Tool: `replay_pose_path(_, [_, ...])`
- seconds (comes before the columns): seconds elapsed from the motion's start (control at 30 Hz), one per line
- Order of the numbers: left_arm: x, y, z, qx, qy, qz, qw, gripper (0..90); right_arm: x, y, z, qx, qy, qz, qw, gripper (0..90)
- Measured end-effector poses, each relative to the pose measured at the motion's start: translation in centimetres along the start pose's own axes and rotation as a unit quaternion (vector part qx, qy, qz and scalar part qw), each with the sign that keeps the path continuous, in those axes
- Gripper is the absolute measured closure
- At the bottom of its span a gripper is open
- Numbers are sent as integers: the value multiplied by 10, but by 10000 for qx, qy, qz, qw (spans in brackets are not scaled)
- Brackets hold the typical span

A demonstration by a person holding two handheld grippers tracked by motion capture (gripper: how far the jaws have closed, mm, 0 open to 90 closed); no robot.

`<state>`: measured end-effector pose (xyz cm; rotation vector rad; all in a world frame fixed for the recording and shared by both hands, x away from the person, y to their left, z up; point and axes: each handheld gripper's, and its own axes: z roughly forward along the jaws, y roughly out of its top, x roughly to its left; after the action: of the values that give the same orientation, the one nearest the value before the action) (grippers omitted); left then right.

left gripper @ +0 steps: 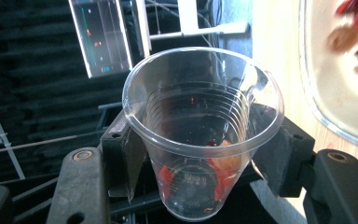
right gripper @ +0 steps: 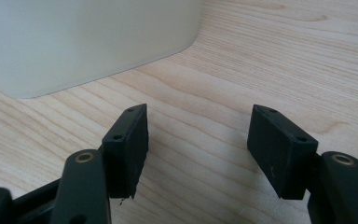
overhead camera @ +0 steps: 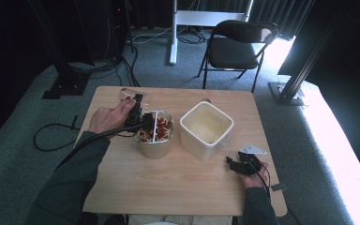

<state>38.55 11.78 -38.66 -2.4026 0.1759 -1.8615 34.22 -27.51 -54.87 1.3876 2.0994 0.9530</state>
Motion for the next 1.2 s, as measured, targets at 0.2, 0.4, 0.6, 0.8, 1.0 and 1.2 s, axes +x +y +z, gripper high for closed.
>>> replay_pose_path(0.2, [-2, 2, -1, -4, 27, -13, 10000, 400, 0, 0, 0, 0, 0, 1, 10000, 377])
replay_pose_path(0.4, [-2, -1, 1, 97, -41, -86, 9999, 401, 0, 0, 0, -1, 2, -8, 10000, 377])
replay_pose_path(0.6, [-3, -3, 5, 11, -42, -229, 9997, 404, 0, 0, 0, -1, 7, -10, 10000, 377])
replay_pose_path(0.8, [-3, -4, 4, 33, -76, -344, 9994, 400, 0, 0, 0, -2, 12, -11, 10000, 377])
replay_pose_path(1.0, [5, -4, -2, -201, -260, -754, 9966, 394, 0, 0, 0, -1, 13, -8, 10000, 377])
replay_pose_path(1.2, [16, -10, -5, -589, -707, -1492, 9845, 391, 0, 0, 0, 2, 13, -10, 10000, 377])
